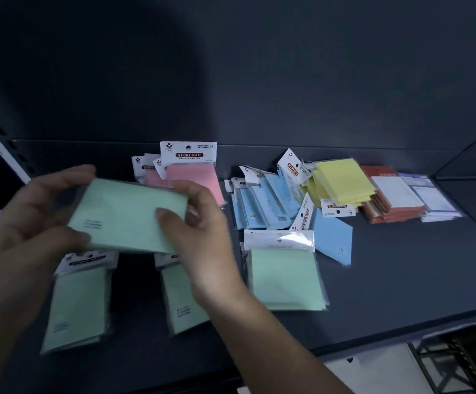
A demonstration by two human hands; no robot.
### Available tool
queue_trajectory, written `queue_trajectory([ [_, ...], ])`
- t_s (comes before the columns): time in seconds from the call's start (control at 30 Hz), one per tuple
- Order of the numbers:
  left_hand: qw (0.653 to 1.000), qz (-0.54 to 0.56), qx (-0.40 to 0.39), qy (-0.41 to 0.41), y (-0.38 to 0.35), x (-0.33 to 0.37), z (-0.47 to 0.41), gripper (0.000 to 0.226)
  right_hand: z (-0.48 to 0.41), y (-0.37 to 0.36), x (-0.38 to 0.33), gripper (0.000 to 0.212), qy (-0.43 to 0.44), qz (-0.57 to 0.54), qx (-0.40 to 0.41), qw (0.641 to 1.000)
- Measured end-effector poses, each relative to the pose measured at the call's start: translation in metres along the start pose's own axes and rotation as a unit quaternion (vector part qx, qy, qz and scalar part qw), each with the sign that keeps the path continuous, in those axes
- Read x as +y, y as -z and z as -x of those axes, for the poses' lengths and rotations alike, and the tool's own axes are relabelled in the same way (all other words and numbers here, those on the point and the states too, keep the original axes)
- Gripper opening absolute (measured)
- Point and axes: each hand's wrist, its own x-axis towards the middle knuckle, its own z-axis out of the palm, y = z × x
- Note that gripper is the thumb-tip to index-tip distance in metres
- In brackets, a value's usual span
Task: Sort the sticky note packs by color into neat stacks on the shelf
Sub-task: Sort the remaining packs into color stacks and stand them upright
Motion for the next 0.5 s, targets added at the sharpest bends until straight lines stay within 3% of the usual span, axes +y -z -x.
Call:
queue_trajectory([
  [0.03,0.999,-0.025,0.025,-0.019,0.002,-0.017,0.001,0.06,0.003,0.014,-0.003,0.032,0.0,0.002,0.0,1.0],
  [0.1,0.999,-0.019,-0.007,0.035,-0.031,-0.01,0.011,0.067,0.009,0.042,-0.007,0.036,0.0,0.004,-0.006,1.0],
  [0.17,0.995,0.016,-0.046,0.085,-0.061,-0.005,0.031,0.054,0.014,0.07,-0.008,0.04,0.001,0.013,-0.007,1.0],
  [0.27,0.988,0.056,-0.036,0.143,-0.089,-0.018,0.031,0.037,0.028,0.106,-0.008,0.045,0.005,0.039,0.019,0.999],
  [0.37,0.984,0.022,-0.061,0.168,-0.118,-0.025,0.031,0.032,0.043,0.136,-0.005,0.046,-0.002,0.067,0.078,0.995],
  [0.43,0.979,-0.038,-0.116,0.161,-0.135,-0.03,0.035,0.035,0.046,0.151,0.005,0.044,-0.002,0.12,0.1,0.988],
  [0.5,0.968,-0.083,-0.15,0.184,-0.146,-0.037,0.036,0.037,0.047,0.161,0.016,0.042,0.011,0.252,0.112,0.961],
])
